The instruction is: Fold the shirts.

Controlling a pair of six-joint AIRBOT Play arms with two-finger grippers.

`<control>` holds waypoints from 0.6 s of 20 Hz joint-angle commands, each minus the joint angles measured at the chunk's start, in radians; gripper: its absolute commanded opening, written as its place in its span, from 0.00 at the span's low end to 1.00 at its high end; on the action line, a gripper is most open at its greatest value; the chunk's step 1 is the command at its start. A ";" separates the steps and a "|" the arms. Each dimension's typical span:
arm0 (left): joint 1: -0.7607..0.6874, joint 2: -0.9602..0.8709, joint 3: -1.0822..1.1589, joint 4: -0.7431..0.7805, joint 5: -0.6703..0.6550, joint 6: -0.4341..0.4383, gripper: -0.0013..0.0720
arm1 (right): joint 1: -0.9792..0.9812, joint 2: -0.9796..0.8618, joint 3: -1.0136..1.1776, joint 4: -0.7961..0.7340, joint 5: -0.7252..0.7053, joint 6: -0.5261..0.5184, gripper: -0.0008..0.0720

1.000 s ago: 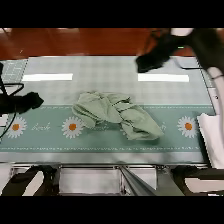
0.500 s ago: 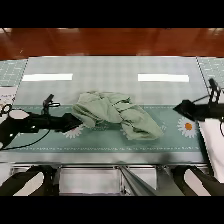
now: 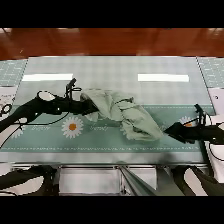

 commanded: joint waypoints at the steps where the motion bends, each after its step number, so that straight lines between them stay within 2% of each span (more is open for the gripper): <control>1: -0.005 -0.027 0.055 0.020 -0.056 0.005 0.04 | 0.081 0.002 -0.065 -0.008 0.050 0.032 0.56; 4: -0.003 -0.027 0.055 0.023 -0.064 0.005 0.04 | 0.163 -0.050 -0.066 0.048 -0.047 0.032 0.56; 8: -0.003 -0.027 0.055 0.023 -0.064 0.005 0.04 | 0.274 -0.220 0.000 0.254 -0.220 -0.084 0.56; 10: -0.003 -0.027 0.055 0.023 -0.064 0.005 0.04 | 0.358 -0.327 0.074 0.315 -0.301 -0.100 0.56; 11: -0.003 -0.027 0.055 0.023 -0.065 0.005 0.04 | 0.398 -0.377 0.121 0.327 -0.313 -0.101 0.47; 12: -0.002 -0.027 0.055 0.023 -0.065 0.005 0.04 | 0.439 -0.423 0.178 0.334 -0.306 -0.109 0.21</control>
